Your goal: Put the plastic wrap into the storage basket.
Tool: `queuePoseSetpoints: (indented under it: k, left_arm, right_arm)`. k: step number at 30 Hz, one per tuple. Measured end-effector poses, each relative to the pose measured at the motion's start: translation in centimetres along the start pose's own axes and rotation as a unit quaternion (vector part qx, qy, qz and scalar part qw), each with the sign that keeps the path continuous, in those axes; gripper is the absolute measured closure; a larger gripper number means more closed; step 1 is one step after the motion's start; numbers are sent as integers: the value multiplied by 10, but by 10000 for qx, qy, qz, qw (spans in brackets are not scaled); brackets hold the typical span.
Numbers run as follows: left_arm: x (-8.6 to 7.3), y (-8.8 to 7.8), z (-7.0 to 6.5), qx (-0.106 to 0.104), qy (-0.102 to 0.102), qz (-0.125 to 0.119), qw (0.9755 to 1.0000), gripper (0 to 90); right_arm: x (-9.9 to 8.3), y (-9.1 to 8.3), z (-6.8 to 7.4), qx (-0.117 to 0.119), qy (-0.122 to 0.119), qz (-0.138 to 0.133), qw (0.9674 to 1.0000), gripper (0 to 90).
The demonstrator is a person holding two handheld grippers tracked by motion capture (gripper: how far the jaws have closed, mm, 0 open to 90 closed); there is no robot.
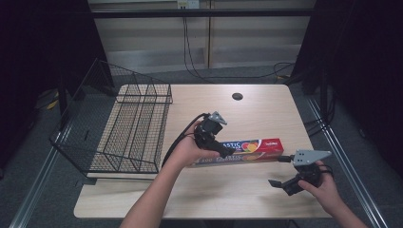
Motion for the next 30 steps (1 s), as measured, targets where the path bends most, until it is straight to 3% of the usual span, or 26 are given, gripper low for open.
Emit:
queuePoseSetpoints:
  k: [9, 11, 22, 25, 30]
  left_arm:
    - [5, 17, 6, -72, 74, 422, 9991, 74]
    - [7, 21, 7, -27, 167, 583, 9982, 74]
    - [15, 39, 11, -152, 166, 916, 9955, 74]
    - [16, 45, 11, -159, 320, 1089, 9934, 77]
    - [16, 56, 11, -187, 365, 1295, 9907, 86]
  right_arm:
    - [0, 0, 0, 27, -9, -16, 10000, 53]
    - [0, -1, -1, 11, -1, -26, 10000, 52]
    - [1, -1, -1, 13, -2, -49, 10000, 53]
    - [1, -1, -1, 23, -7, -49, 10000, 53]
    - [1, -2, -1, 10, -5, -45, 10000, 53]
Point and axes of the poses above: each handheld gripper's, and its own axes: y roughly forward along the jaws, x roughly out of its top, z roughly to its left, the point moved 1 cm from there along y, roughly forward along the jaws, and after that the axes turned 2 degrees about -z, right-handed, at the moved point
